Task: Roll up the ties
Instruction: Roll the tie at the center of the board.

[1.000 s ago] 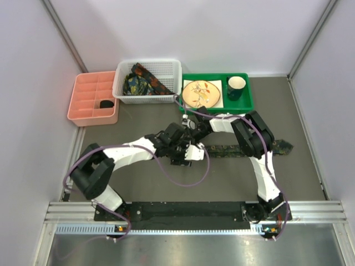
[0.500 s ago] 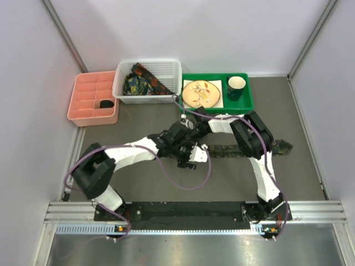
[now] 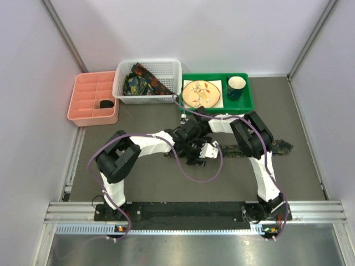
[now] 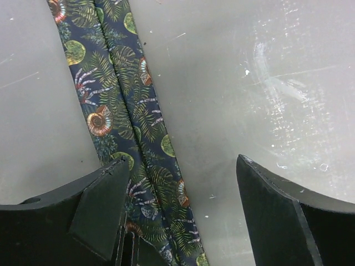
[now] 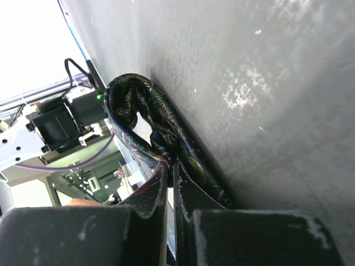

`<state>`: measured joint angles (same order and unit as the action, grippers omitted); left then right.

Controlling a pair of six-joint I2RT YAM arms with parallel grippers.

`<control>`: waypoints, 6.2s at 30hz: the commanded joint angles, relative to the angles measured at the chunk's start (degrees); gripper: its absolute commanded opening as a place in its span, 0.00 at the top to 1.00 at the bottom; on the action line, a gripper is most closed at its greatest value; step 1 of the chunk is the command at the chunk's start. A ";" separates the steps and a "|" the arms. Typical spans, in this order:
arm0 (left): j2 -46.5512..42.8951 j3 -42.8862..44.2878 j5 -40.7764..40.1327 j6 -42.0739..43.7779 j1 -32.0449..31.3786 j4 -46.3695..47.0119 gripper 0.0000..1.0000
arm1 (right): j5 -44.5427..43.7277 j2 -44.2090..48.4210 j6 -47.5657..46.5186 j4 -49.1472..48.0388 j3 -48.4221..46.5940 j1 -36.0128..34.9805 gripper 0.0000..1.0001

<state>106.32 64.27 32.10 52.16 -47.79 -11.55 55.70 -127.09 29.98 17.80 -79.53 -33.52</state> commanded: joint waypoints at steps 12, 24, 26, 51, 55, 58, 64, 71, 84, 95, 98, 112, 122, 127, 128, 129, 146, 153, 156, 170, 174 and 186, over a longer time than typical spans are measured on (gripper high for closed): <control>5.20 6.74 0.51 2.94 2.61 -5.94 0.20 | 2.48 -1.32 -1.06 -0.23 -1.15 0.21 1.00; 6.97 9.38 0.51 3.21 3.93 -6.91 0.18 | 3.36 -1.32 0.17 0.04 -1.86 0.21 1.00; 6.53 7.99 -0.36 3.74 3.93 -4.38 0.18 | 3.36 -1.23 0.17 0.04 -1.77 0.21 1.00; 9.52 6.04 -11.27 2.59 4.11 -0.22 0.42 | 2.92 -0.97 0.52 -0.31 -1.60 0.21 1.00; 9.25 5.61 -10.83 3.56 4.02 -1.28 0.50 | 2.83 -0.71 0.52 -0.22 -1.60 0.12 1.00; 8.82 5.08 -10.30 3.91 3.93 -1.72 0.55 | 2.92 -0.27 0.52 -0.22 -1.68 0.12 1.00; 8.02 3.93 -10.21 4.53 3.41 -2.25 0.66 | 3.10 0.35 0.52 -0.22 -1.51 0.12 1.00; 1.18 2.97 -6.45 0.05 3.32 -2.85 0.34 | 2.13 -0.79 -1.14 1.53 -0.90 0.21 1.00; -23.70 -10.73 4.30 -4.10 20.53 -8.83 0.06 | 1.16 -0.62 -4.49 2.94 -0.28 0.47 1.00; -22.74 -7.85 12.16 7.68 27.58 -18.31 0.01 | 0.72 -0.70 -5.28 3.82 -1.42 0.38 1.00; -24.14 -7.14 16.41 11.02 27.49 -23.48 0.05 | 0.11 -0.88 -5.19 3.73 -0.89 0.56 1.00; -22.22 -8.03 9.12 5.24 8.87 -22.22 0.21 | 1.51 -1.50 -2.82 1.62 -0.37 1.26 1.00; -29.77 -11.52 7.64 -1.29 21.23 -16.05 0.06 | 2.92 0.34 -5.28 2.50 -0.37 1.35 1.00; -26.79 -12.42 4.55 5.22 24.50 -17.71 0.01 | 3.54 1.31 -5.37 1.89 -0.63 1.26 1.00; -25.65 -11.54 5.16 8.97 24.50 -19.28 0.01 | 3.62 1.49 -5.37 1.89 -0.72 1.35 1.00; -23.46 -11.10 6.73 10.23 24.50 -21.13 0.01 | 3.80 1.75 -5.45 2.06 -1.15 1.35 1.00; -6.84 -5.39 2.71 7.87 18.79 -13.05 0.27 | 5.47 3.51 -6.68 2.68 -3.27 1.26 1.00; -8.49 -8.19 0.60 9.10 18.79 -15.17 0.56 | 5.12 4.48 -8.17 5.30 -4.05 1.52 1.00; -9.73 -10.30 0.34 9.71 18.79 -15.43 0.62 | 4.07 5.70 -11.42 10.38 -5.28 3.01 0.89; -10.87 -12.15 -0.02 9.19 18.79 -13.23 0.65 | -10.69 6.59 -22.68 23.59 -6.00 10.93 0.79; -10.96 -12.15 -0.10 8.75 18.87 -13.15 0.64 | -16.67 6.33 -24.79 23.86 -3.62 10.75 0.79; -10.61 -11.62 -0.10 7.25 18.79 -13.15 0.64 | -11.86 9.22 -30.42 26.85 -5.02 10.67 0.78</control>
<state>96.57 53.34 32.97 60.69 -28.99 -23.75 42.19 -121.75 2.35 43.81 -82.59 -22.50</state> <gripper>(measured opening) 0.365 0.197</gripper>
